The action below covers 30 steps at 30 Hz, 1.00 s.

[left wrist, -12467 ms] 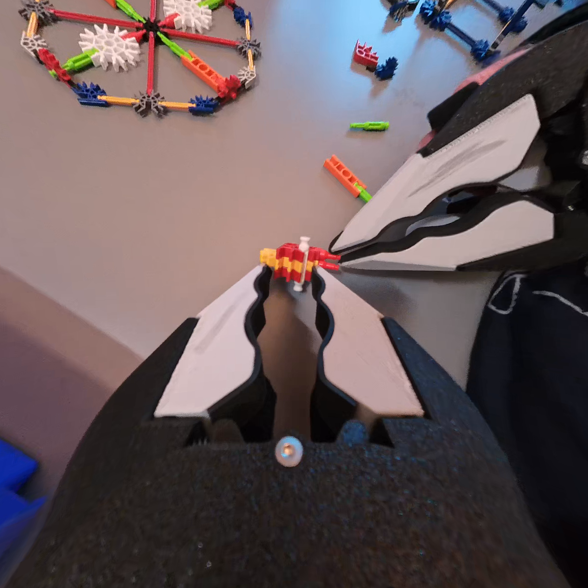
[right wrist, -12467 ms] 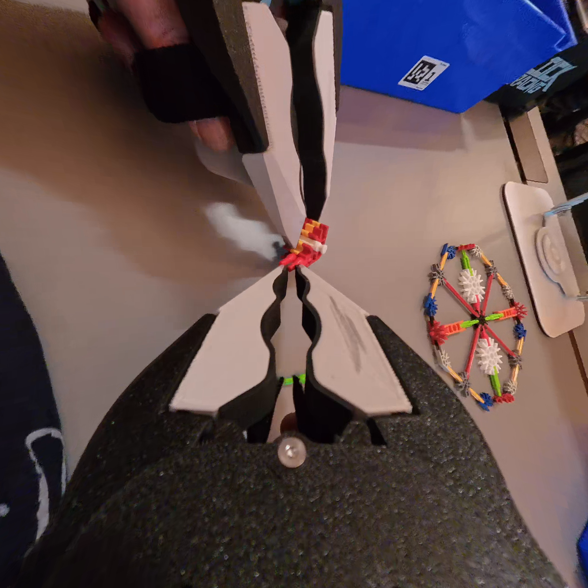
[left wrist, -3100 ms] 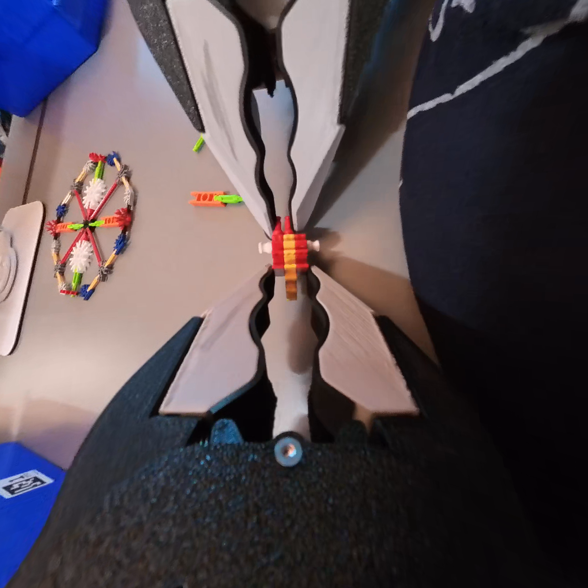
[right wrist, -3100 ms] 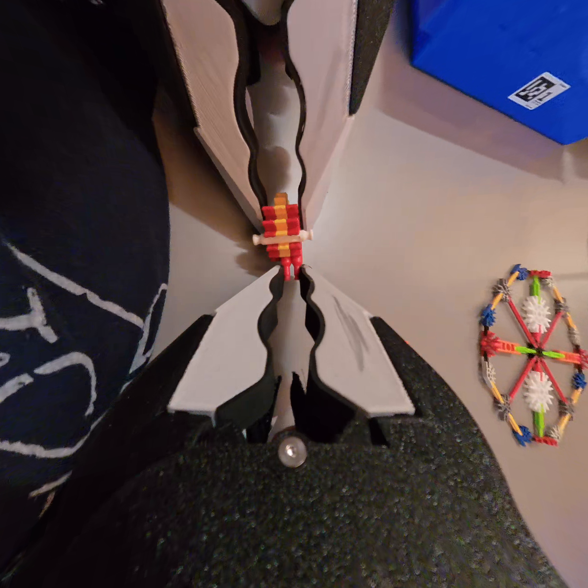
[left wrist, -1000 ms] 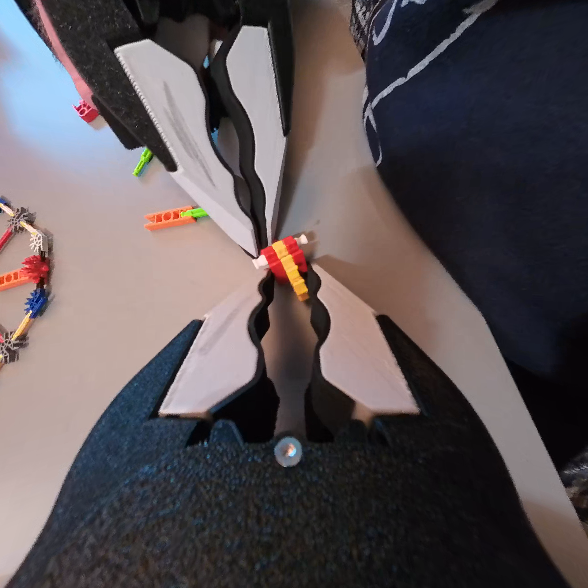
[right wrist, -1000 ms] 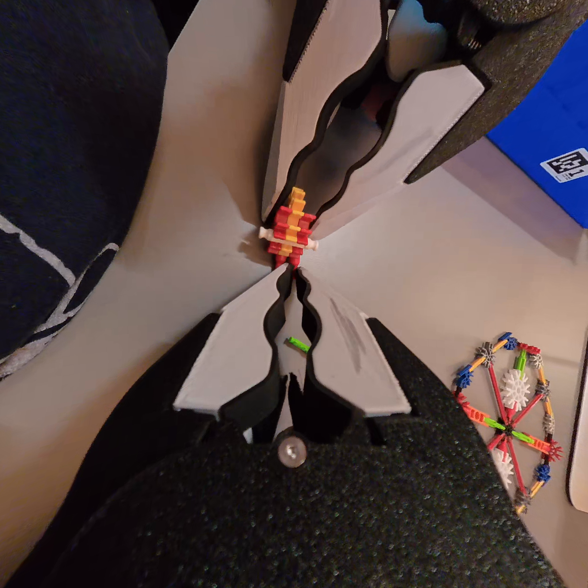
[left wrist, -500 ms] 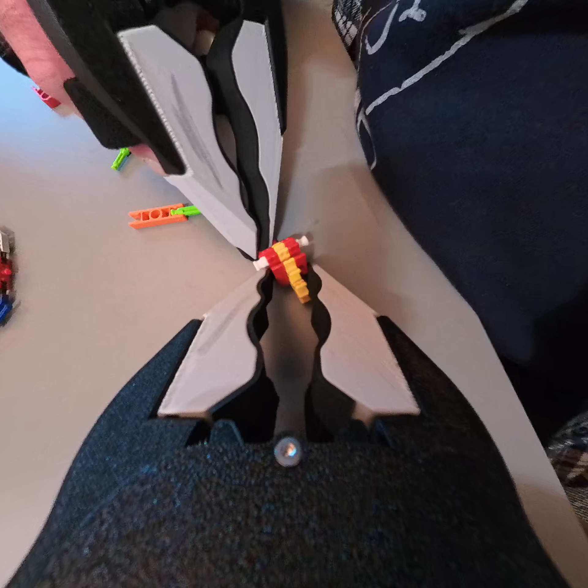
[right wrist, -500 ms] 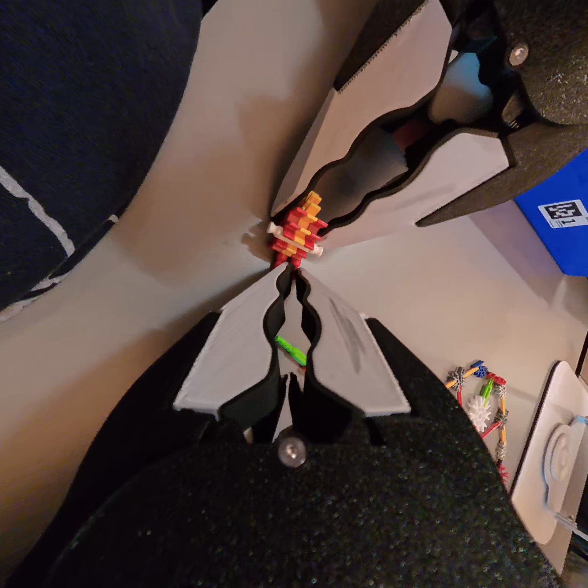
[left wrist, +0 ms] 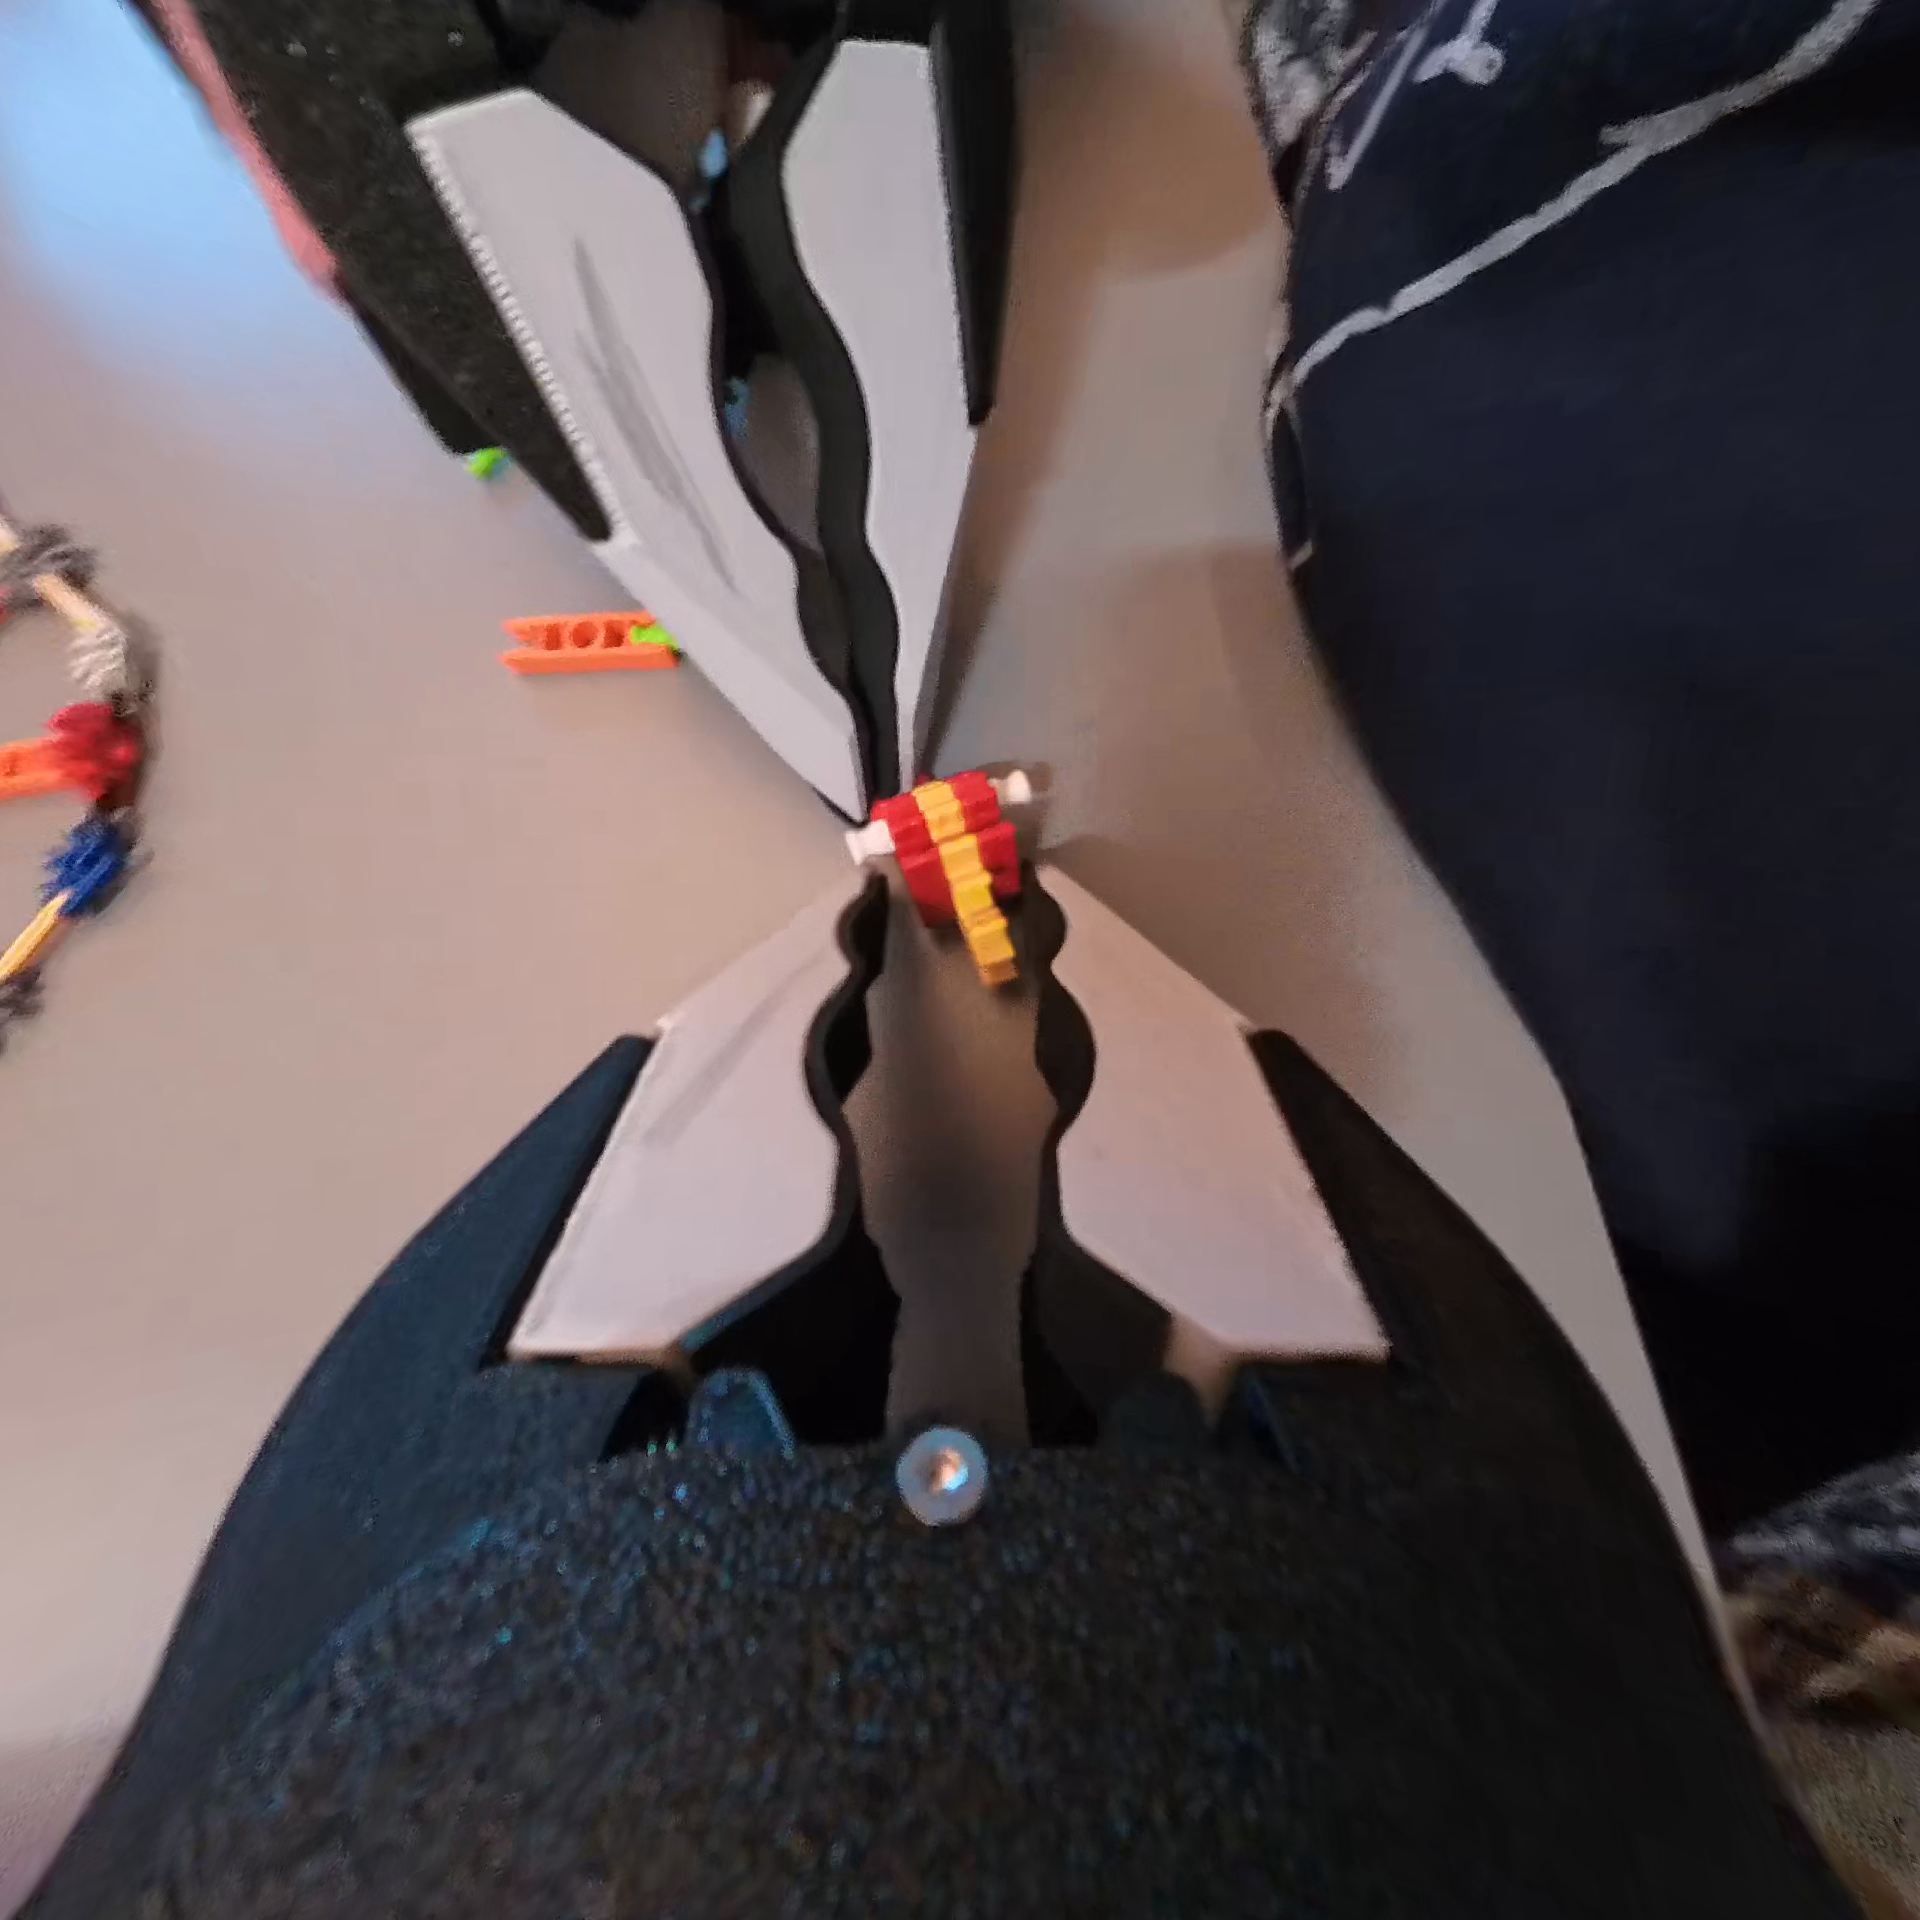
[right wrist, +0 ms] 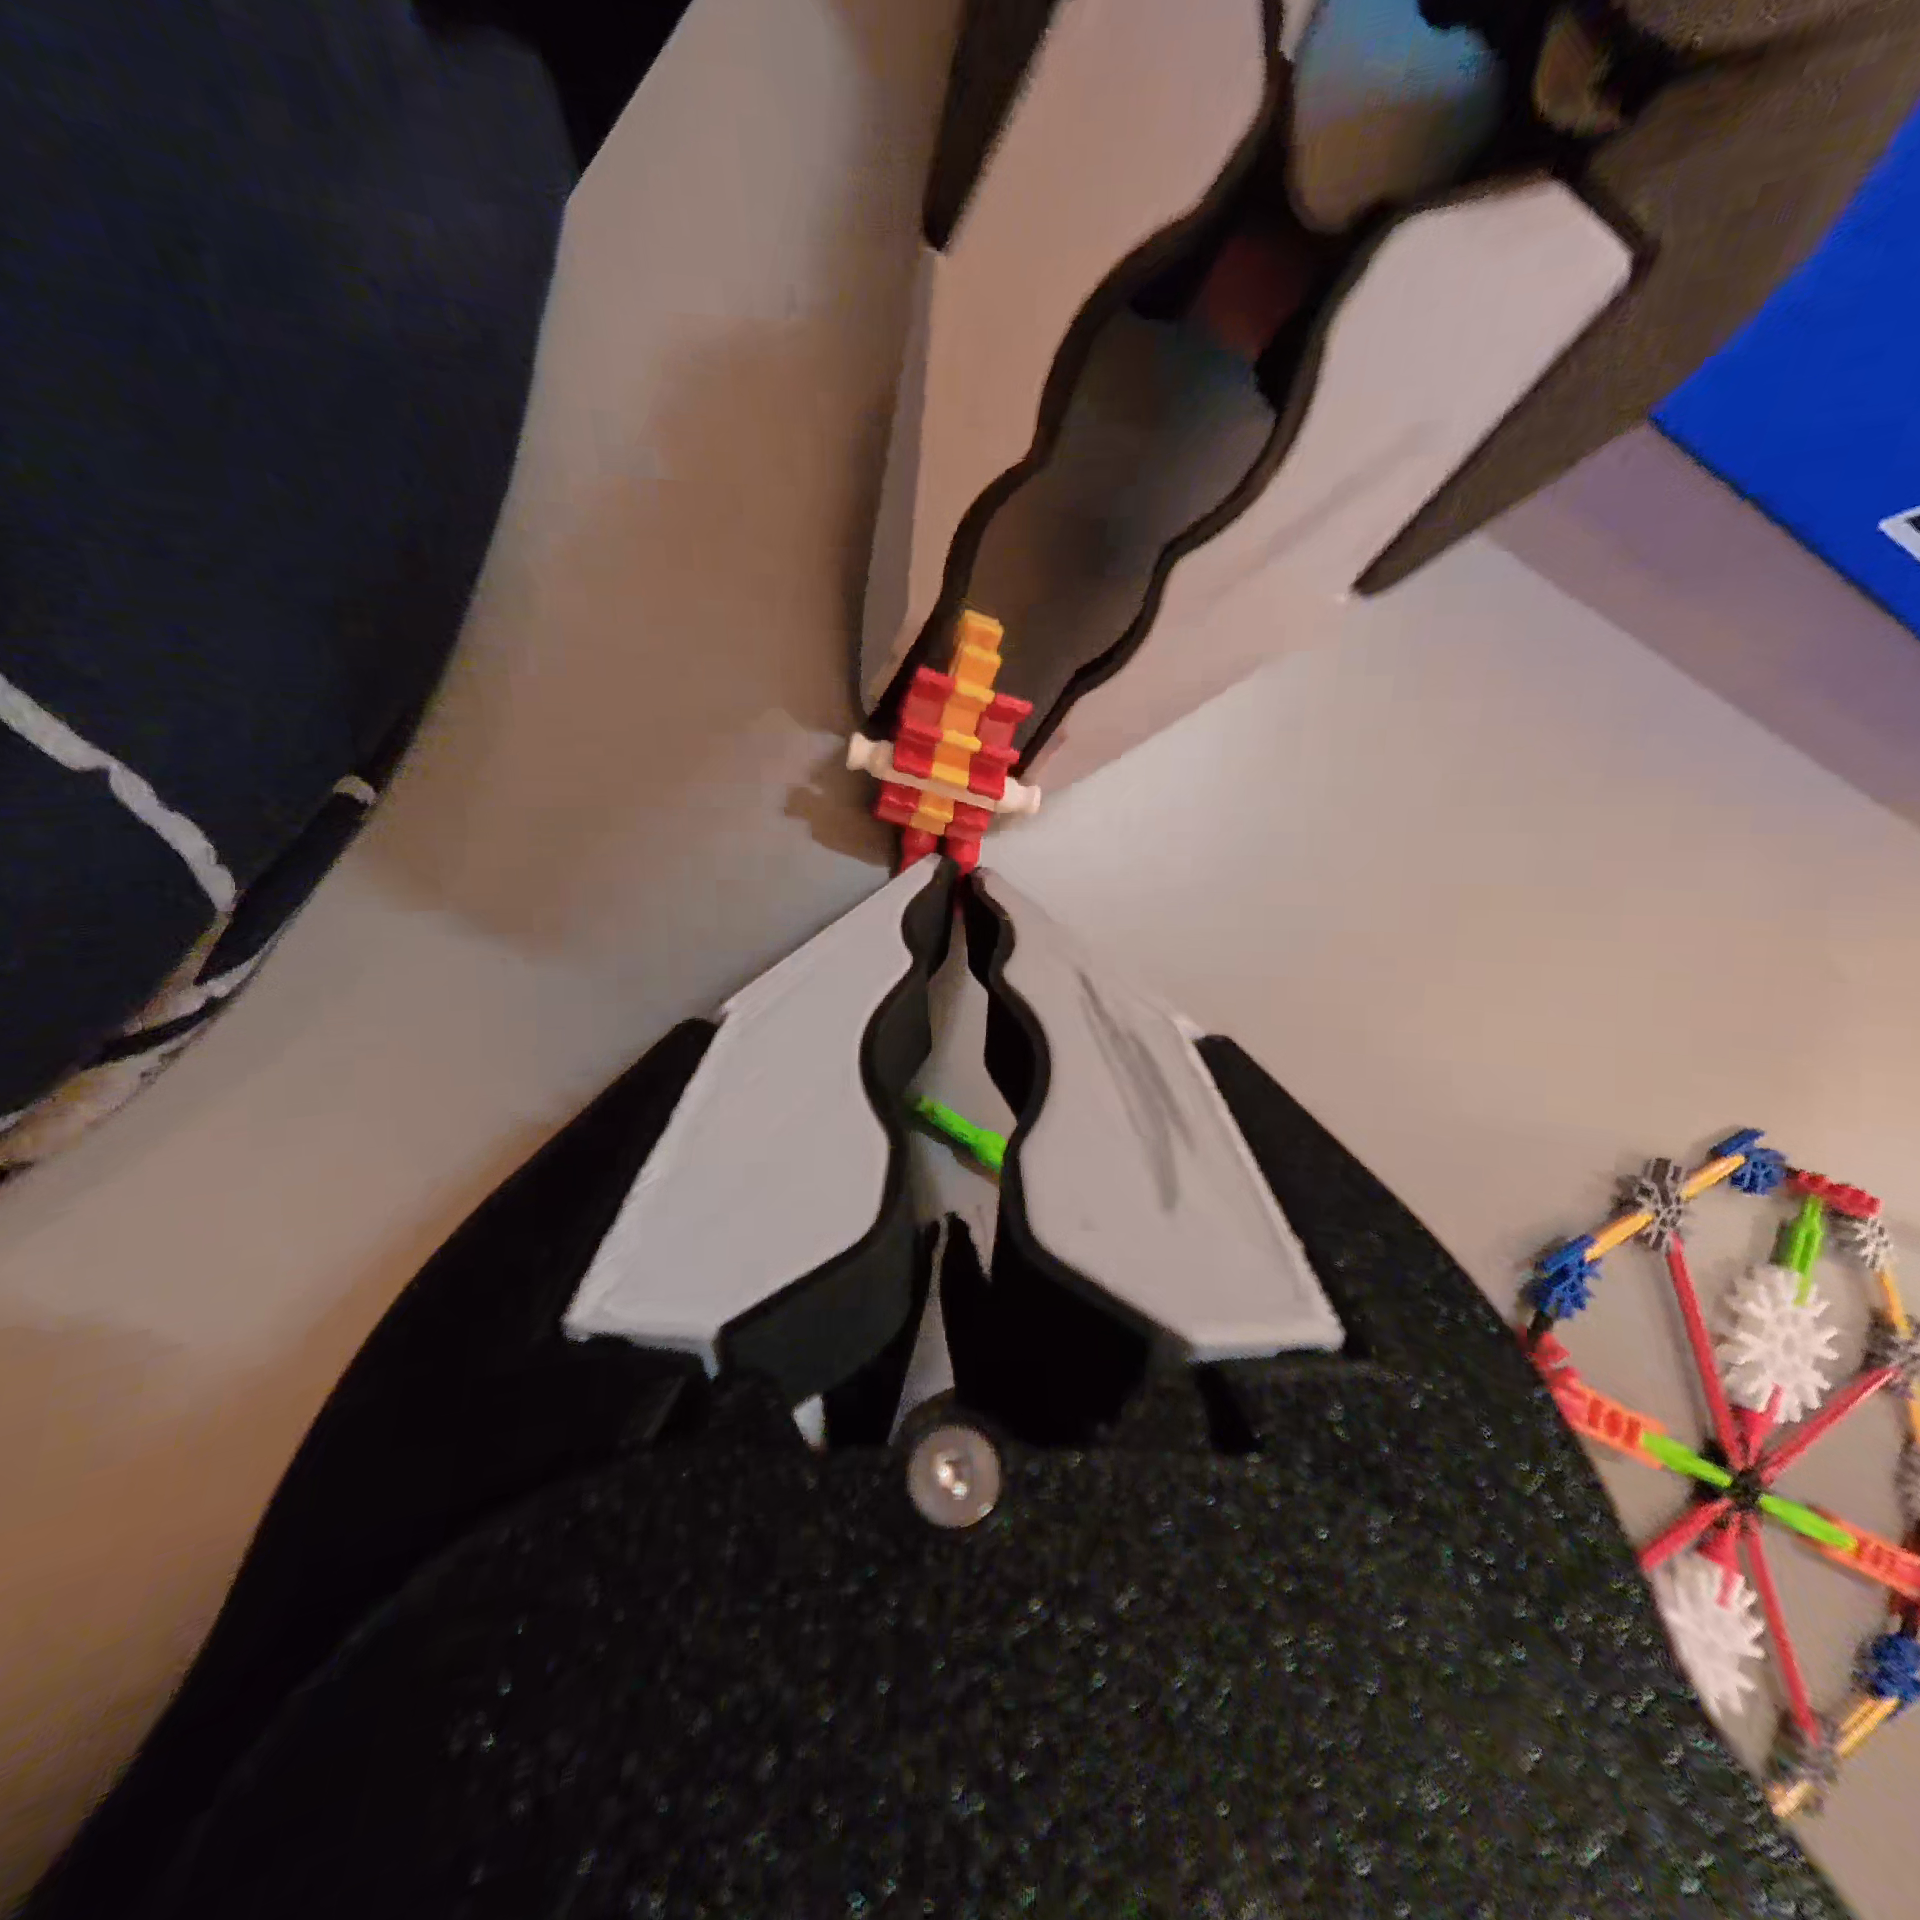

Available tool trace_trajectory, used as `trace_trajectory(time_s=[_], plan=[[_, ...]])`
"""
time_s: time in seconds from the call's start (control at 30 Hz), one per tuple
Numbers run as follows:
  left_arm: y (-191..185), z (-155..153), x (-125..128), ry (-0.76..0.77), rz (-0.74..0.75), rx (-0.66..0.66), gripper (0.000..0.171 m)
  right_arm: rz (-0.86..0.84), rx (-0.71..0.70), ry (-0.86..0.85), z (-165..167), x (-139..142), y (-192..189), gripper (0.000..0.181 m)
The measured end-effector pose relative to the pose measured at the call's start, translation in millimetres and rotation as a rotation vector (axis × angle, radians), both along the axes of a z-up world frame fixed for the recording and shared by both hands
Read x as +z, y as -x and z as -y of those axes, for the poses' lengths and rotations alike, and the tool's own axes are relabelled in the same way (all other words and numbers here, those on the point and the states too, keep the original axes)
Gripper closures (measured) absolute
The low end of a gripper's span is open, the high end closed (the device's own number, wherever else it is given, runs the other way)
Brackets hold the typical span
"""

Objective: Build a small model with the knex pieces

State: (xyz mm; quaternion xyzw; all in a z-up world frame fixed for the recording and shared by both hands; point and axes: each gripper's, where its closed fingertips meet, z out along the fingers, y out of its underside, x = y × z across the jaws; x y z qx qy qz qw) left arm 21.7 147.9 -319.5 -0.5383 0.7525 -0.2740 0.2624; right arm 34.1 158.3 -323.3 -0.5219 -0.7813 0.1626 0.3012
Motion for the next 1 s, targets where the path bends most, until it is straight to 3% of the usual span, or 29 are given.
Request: trace_trajectory(time_s=[0.03, 0.13, 0.27, 0.5, 1.0], plan=[[0.8, -2.0, 2.7, -0.021, 0.016, 0.053, 0.141, -0.003, -0.01, 0.002, 0.0, 0.0, -0.1, 0.181], [2.0, -3.1, 8.9, -0.053, 0.072, 0.176, 0.145, -0.012, -0.032, 0.01, -0.1, 0.0, -0.2, 0.181], [0.4, 0.9, 6.8, -0.06, 0.091, 0.208, 0.153, -0.017, -0.029, 0.003, -0.2, 0.2, 0.0, 0.181], [-1.6, 1.8, 5.7, 0.085, 0.047, 0.054, 0.154, -0.002, 0.01, -0.028, -1.7, 0.1, -0.2, 0.181], [-2.9, -3.0, 4.4, 0.228, -0.015, -0.046, 0.153, 0.059, 0.137, 0.021, -7.9, 0.1, -0.8, 0.181]])
